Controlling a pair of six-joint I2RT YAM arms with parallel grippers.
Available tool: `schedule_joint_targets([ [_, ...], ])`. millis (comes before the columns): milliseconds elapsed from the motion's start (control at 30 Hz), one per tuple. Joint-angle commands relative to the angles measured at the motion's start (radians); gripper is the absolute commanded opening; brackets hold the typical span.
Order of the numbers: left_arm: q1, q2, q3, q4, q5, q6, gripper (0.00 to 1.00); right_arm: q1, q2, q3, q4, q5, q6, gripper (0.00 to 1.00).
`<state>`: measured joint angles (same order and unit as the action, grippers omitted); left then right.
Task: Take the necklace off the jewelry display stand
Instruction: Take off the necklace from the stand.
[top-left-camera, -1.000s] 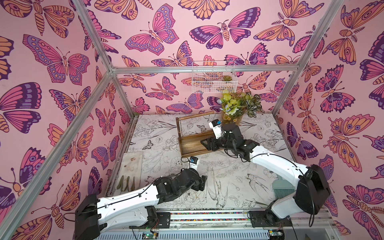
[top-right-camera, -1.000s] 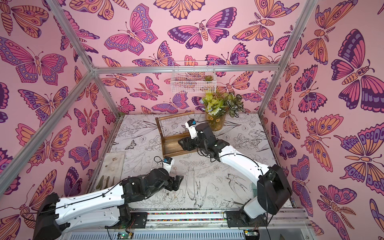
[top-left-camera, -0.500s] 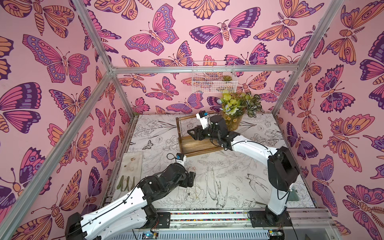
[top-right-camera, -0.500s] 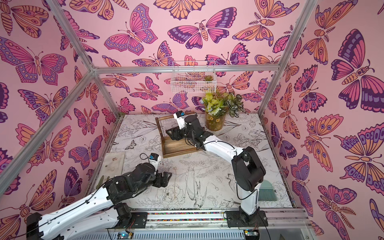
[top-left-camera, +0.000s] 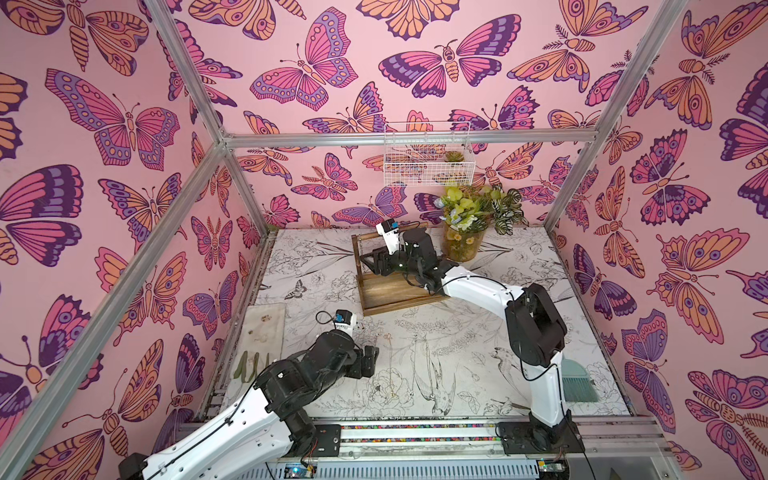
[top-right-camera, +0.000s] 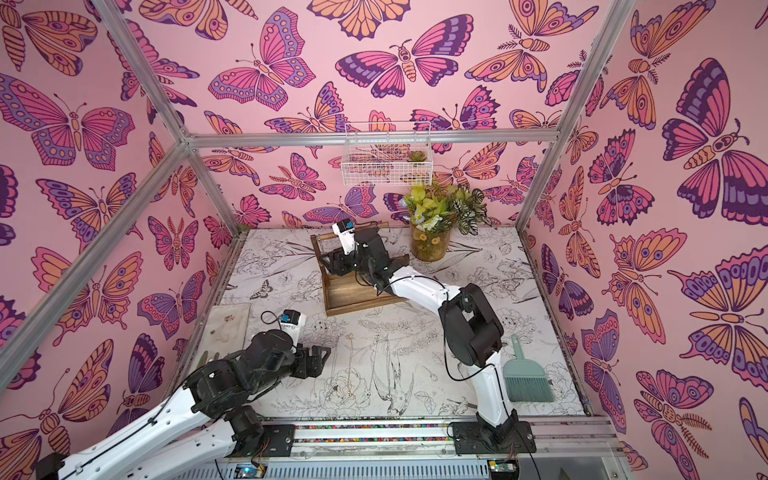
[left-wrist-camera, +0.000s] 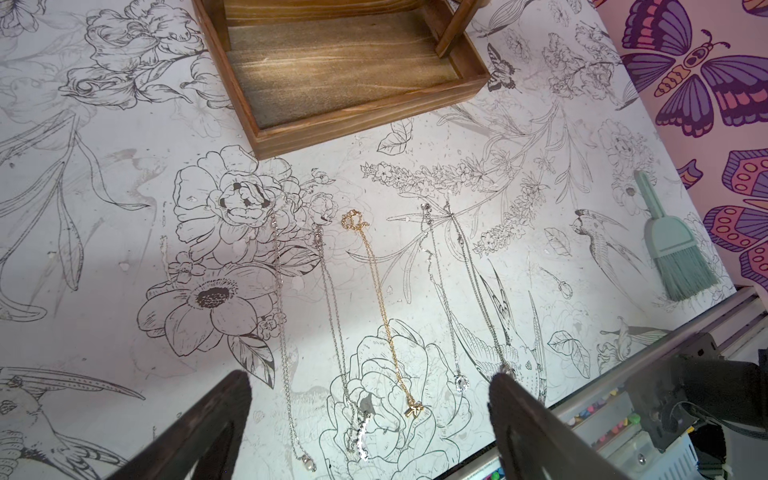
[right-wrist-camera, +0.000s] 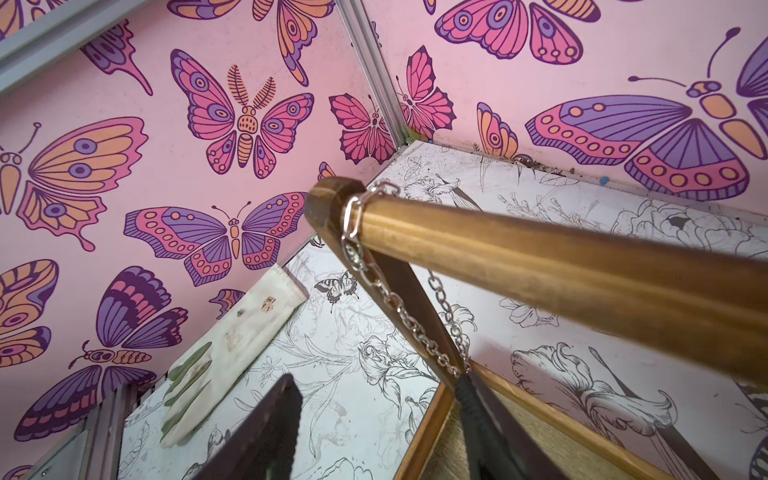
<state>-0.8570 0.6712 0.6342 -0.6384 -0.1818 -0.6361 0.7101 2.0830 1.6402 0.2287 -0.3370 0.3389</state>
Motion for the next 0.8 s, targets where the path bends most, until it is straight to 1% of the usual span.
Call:
schedule_joint_targets([
  [0,0.007,-0.013,-0.017,-0.045,0.005,-0.004,0.92,0.002,0.025,0.053,0.038,-0.025,-0.015,0.64],
  [233,0.009,-0.016,-0.016,-0.062,0.011,-0.002,0.92,0.002,0.068,0.105,0.048,-0.04,-0.022,0.6],
  [367,0.009,-0.025,-0.019,-0.071,0.009,-0.008,0.92,0.0,0.088,0.133,0.047,-0.055,-0.02,0.56],
  [567,0.01,-0.029,-0.024,-0.075,0.01,-0.014,0.92,-0.003,0.104,0.158,0.049,-0.057,-0.025,0.54],
  [667,0.01,-0.029,-0.025,-0.075,0.008,-0.018,0.92,-0.002,0.11,0.174,0.047,-0.065,-0.026,0.49],
  [733,0.009,-0.029,-0.027,-0.076,0.01,-0.019,0.92,-0.004,0.113,0.18,0.046,-0.065,-0.026,0.48],
  [767,0.009,-0.028,-0.028,-0.076,0.01,-0.022,0.92,-0.004,0.117,0.189,0.049,-0.07,-0.024,0.45],
])
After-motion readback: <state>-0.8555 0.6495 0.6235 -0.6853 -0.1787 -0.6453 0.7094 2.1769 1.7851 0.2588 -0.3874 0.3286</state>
